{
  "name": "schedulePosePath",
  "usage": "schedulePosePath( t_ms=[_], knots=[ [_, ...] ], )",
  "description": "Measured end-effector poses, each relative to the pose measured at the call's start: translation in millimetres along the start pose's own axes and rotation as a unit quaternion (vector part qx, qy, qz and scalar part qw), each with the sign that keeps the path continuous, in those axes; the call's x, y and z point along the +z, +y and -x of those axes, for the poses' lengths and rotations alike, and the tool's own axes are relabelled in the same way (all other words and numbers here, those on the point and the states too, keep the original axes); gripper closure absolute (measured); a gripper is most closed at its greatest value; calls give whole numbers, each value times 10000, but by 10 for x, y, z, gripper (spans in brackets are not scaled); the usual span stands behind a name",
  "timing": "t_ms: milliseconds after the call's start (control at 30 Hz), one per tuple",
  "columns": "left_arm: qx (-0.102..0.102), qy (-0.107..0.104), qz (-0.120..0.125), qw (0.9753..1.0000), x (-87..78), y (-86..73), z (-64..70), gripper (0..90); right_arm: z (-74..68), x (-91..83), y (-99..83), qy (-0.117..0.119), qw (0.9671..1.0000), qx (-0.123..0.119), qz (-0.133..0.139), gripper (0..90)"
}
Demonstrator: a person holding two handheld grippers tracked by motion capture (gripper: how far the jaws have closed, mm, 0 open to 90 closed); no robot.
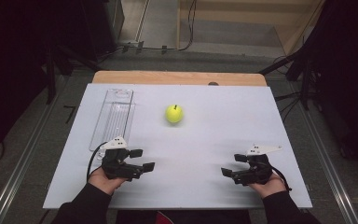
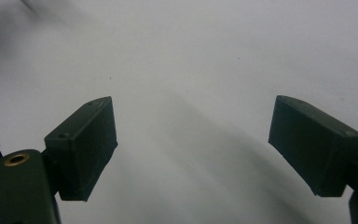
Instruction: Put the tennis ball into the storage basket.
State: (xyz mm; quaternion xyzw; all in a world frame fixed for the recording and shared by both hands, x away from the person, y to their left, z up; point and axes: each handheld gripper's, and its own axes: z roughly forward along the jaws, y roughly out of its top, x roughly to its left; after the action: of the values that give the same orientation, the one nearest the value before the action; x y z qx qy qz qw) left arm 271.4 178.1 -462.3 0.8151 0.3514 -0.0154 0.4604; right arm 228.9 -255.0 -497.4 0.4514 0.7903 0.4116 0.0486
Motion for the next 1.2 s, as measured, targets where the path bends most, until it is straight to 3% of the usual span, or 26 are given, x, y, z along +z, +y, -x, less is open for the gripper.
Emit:
schedulePosePath(
  t_ms=[267, 500, 867, 1067, 1200],
  knots=[
    [56, 21, -3, 10000, 43, 58, 12, 201, -2, 1, -2, -5, 10000, 10, -21, 133],
    [-101, -8, 48, 9999, 71, 140, -23, 200, 3, 4, -2, -16, 10000, 14, -33, 133],
    [-30, 58, 29, 10000, 118, 244, -37, 200, 3, 7, -4, -13, 10000, 0, -54, 133],
    [-132, 31, -110, 9998, 145, 296, -66, 200, 7, 9, -4, -12, 10000, 2, -48, 133],
    [-127, 2, -74, 9999, 148, 332, -79, 200, 1, 7, -5, -10, 10000, -13, -64, 134]
  ],
)
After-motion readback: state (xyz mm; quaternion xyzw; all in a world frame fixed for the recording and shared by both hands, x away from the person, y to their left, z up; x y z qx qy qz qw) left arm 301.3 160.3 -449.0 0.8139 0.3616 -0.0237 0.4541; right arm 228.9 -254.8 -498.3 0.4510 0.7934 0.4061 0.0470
